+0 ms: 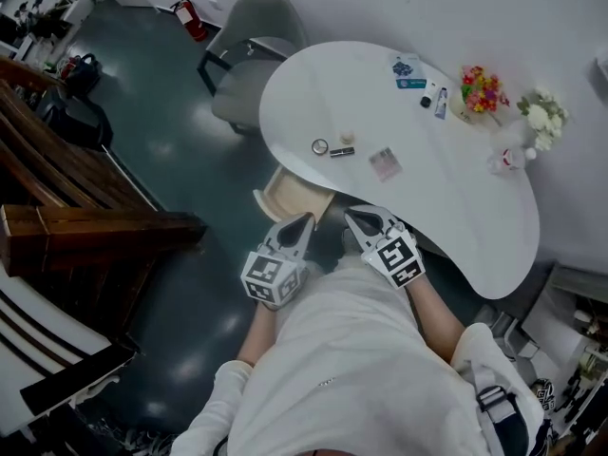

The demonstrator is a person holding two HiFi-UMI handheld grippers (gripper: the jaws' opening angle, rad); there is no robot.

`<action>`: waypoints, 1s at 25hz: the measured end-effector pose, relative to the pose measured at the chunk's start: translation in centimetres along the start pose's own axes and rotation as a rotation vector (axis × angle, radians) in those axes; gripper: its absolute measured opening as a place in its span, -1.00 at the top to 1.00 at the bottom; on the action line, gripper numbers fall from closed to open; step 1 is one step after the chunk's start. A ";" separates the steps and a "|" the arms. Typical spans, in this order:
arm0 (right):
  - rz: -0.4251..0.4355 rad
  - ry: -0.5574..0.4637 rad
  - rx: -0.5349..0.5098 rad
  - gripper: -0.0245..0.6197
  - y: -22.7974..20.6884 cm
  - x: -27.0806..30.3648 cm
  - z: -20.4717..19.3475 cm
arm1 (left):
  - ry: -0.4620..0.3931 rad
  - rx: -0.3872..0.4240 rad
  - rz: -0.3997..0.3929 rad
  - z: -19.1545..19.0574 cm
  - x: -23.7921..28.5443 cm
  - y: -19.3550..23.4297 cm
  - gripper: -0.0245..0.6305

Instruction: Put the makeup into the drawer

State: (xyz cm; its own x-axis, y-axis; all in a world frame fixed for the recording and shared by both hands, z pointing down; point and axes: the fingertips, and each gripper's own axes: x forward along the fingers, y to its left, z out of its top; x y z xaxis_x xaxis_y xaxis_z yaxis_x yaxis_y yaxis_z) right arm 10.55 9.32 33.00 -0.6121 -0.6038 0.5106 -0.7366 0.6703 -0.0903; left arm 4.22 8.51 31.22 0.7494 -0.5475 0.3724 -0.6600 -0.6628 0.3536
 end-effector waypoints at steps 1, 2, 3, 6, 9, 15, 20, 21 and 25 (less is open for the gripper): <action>0.008 0.003 0.000 0.88 -0.5 -0.1 -0.2 | 0.000 0.000 0.005 0.1 0.5 -0.2 0.90; 0.015 0.006 0.000 0.89 -1.0 -0.1 -0.5 | 0.000 0.001 0.010 0.2 1.0 -0.4 0.90; 0.020 0.010 0.000 0.89 -1.5 -0.2 -0.8 | 0.001 0.000 0.015 0.3 1.4 -0.6 0.90; 0.031 0.024 -0.006 0.88 -2.9 -0.4 -1.5 | 0.000 -0.006 0.031 0.3 2.6 -1.1 0.90; 0.034 0.037 -0.017 0.88 -4.4 -0.2 -2.1 | -0.002 -0.015 0.046 0.4 3.8 -1.4 0.90; 0.048 0.090 -0.051 0.88 -7.8 1.2 -3.4 | -0.005 -0.032 0.090 0.6 5.2 -2.0 0.90; 0.064 0.140 -0.089 0.78 -10.4 3.7 -4.7 | 0.002 -0.056 0.139 0.3 5.5 -1.9 0.90; 0.068 0.151 -0.099 0.72 -10.9 4.4 -5.0 | 0.004 -0.064 0.148 0.3 5.5 -1.8 0.90; 0.089 0.193 -0.144 0.63 -12.3 7.2 -5.9 | 0.012 -0.092 0.179 -0.2 5.3 -1.4 0.90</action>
State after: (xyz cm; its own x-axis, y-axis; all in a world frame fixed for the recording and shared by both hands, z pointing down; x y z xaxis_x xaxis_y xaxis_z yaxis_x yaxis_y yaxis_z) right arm 16.88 -0.74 42.87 -0.5965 -0.4554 0.6609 -0.6252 0.7800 -0.0268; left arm 9.14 6.61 32.89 0.6190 -0.6460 0.4467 -0.7854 -0.5058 0.3569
